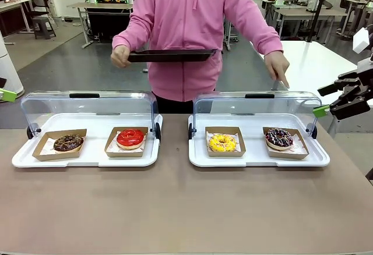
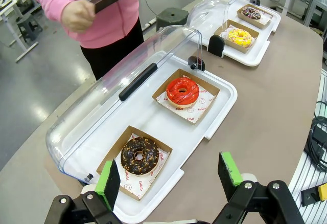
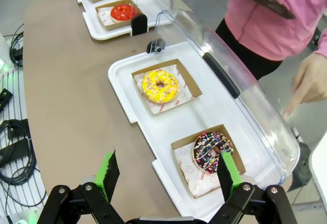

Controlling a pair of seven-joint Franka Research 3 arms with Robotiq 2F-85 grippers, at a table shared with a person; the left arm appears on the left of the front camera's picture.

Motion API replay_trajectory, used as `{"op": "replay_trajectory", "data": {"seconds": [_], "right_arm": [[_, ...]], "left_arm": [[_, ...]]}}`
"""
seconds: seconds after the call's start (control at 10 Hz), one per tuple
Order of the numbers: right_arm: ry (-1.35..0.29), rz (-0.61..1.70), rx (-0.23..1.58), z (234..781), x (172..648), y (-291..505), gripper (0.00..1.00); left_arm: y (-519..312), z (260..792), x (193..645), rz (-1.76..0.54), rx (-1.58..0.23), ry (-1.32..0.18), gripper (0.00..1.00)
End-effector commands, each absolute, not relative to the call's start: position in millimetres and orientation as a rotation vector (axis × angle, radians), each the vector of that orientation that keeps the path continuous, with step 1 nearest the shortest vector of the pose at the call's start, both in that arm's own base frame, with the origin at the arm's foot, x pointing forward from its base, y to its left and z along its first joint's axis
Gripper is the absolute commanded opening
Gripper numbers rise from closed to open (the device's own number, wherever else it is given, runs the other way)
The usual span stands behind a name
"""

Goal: Provide the desired donut to the person.
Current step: Pick up and lift the Paper togo box containing the Donut pointed at by the person.

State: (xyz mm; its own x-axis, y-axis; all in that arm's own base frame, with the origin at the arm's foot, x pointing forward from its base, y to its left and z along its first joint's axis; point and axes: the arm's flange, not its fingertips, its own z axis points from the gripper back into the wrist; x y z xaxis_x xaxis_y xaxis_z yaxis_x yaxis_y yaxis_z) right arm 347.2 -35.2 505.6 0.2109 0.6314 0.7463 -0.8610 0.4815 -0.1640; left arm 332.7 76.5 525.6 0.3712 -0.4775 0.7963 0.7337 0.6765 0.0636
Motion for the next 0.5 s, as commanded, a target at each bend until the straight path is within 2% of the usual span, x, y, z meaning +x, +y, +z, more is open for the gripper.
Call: {"op": "replay_trajectory", "data": {"seconds": [0.0,0.4], "right_arm": [[-0.874,1.062,0.335,504.6,348.9,-34.3,1.0],[-0.874,1.062,0.335,504.6,348.9,-34.3,1.0]], "left_arm": [[77.0,525.5,333.0,-0.797,-0.334,-0.902,1.0],[77.0,525.5,333.0,-0.797,-0.334,-0.902,1.0]]}}
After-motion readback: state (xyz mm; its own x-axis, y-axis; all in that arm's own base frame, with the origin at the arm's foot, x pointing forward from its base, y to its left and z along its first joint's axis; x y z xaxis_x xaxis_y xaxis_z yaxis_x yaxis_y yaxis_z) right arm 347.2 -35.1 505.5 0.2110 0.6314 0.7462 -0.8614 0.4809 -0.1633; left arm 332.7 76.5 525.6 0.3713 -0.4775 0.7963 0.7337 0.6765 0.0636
